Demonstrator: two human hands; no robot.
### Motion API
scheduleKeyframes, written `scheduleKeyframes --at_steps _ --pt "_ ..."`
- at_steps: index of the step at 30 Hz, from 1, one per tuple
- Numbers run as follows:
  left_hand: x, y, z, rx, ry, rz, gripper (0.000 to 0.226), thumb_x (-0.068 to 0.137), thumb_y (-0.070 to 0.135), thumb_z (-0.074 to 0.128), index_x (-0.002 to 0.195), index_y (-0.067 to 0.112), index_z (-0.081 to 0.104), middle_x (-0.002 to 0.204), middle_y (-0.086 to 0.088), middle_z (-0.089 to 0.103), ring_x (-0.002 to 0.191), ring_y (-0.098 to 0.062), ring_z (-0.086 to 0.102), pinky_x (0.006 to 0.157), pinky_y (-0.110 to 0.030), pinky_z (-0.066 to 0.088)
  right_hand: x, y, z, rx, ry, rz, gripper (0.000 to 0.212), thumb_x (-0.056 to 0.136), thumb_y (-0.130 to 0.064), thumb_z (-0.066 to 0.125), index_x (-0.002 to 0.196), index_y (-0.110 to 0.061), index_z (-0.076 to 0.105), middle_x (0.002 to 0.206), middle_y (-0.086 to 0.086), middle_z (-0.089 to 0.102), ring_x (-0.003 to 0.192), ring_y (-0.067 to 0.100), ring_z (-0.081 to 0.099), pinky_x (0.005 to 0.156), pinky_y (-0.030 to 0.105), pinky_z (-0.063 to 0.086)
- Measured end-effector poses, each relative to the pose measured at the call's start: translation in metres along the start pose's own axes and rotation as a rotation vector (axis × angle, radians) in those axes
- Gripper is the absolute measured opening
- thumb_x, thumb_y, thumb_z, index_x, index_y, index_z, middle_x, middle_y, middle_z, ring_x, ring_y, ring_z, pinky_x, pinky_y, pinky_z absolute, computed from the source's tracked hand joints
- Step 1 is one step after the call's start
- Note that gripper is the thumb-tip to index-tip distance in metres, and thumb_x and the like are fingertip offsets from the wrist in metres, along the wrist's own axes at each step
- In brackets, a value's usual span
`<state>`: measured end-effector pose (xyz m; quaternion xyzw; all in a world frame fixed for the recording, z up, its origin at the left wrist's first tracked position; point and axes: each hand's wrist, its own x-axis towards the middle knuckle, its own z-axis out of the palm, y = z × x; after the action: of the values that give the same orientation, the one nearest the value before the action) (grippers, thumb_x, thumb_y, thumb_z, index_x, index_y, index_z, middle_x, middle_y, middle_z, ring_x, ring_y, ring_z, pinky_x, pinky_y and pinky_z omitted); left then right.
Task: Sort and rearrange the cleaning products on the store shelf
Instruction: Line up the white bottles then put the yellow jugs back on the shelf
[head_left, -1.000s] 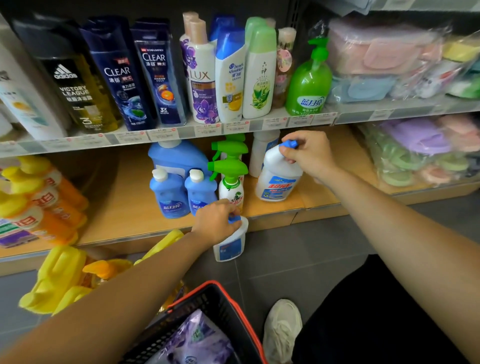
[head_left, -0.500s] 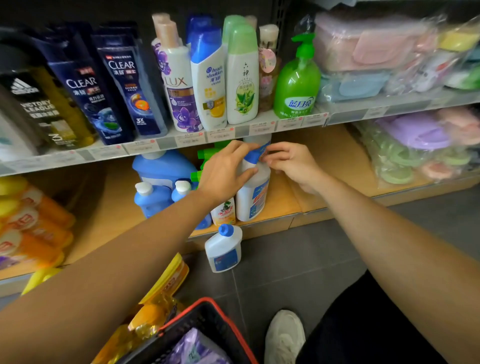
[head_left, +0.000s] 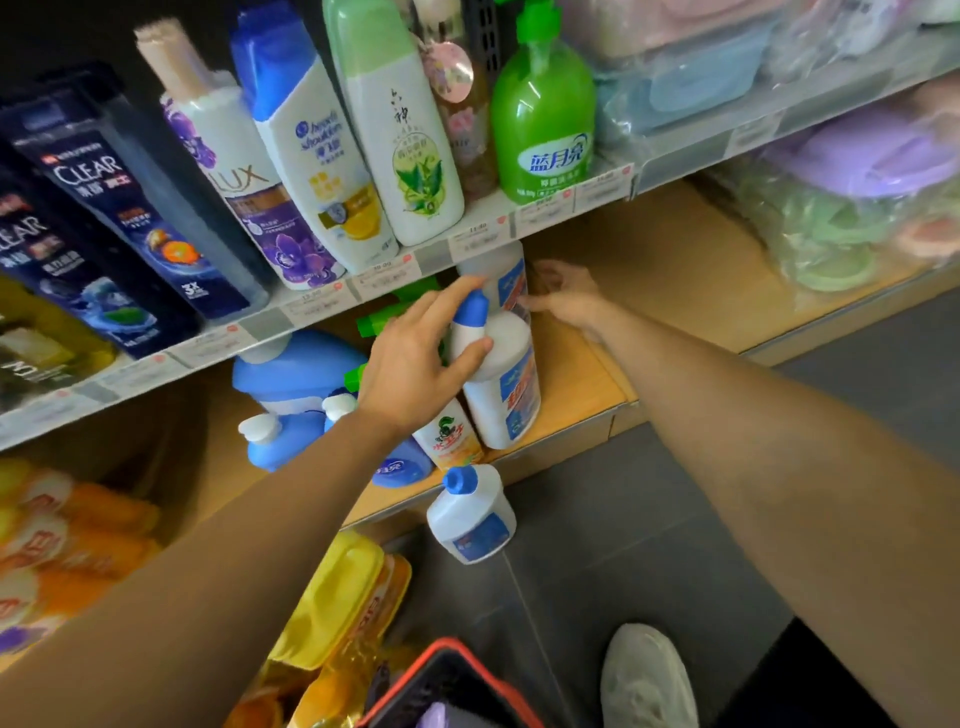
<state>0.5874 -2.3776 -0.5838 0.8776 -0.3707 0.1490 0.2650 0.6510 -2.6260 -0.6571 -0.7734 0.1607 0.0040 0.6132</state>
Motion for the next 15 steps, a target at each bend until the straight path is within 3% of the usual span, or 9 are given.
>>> scheduleKeyframes --at_steps 4,7,9,15 --pt "0.000 0.000 0.000 -0.017 0.009 -0.010 0.057 0.096 0.039 0.063 0.148 0.023 0.046 0.125 -0.001 0.063 0.110 -0.015 0.059 0.089 -0.035 0.053 0.027 0.012 0.008 0.181 -0.093 -0.016 0.091 0.073 -0.019 0.087 0.150 -0.025 0.040 0.152 -0.001 0.047 0.132 0.012 0.047 0.094 0.026 0.045" --pt "0.000 0.000 0.002 -0.034 0.010 -0.029 0.057 0.095 0.040 0.063 0.147 0.023 0.047 0.129 0.001 0.063 0.113 -0.013 0.059 0.091 -0.032 0.051 0.041 0.013 0.011 0.220 -0.212 -0.050 0.064 0.072 -0.020 0.087 0.125 -0.042 0.059 0.123 -0.013 0.069 0.112 0.006 0.064 0.097 0.036 0.051" --pt "0.000 0.000 0.002 -0.046 0.003 -0.048 0.057 0.095 0.040 0.063 0.147 0.024 0.047 0.131 0.004 0.062 0.116 -0.011 0.059 0.094 -0.031 0.050 0.044 0.013 0.008 0.232 -0.242 -0.056 0.053 0.072 -0.019 0.087 0.109 -0.048 0.063 0.107 -0.020 0.074 0.100 0.000 0.069 0.091 0.034 0.053" --pt "-0.001 0.000 0.003 -0.075 0.015 -0.082 0.056 0.095 0.040 0.066 0.146 0.031 0.046 0.137 0.018 0.057 0.125 -0.002 0.055 0.098 -0.030 0.052 0.040 0.021 0.002 0.271 -0.214 -0.055 0.064 0.066 -0.023 0.091 0.124 -0.033 0.065 0.109 -0.007 0.076 0.100 0.010 0.072 0.087 0.036 0.057"
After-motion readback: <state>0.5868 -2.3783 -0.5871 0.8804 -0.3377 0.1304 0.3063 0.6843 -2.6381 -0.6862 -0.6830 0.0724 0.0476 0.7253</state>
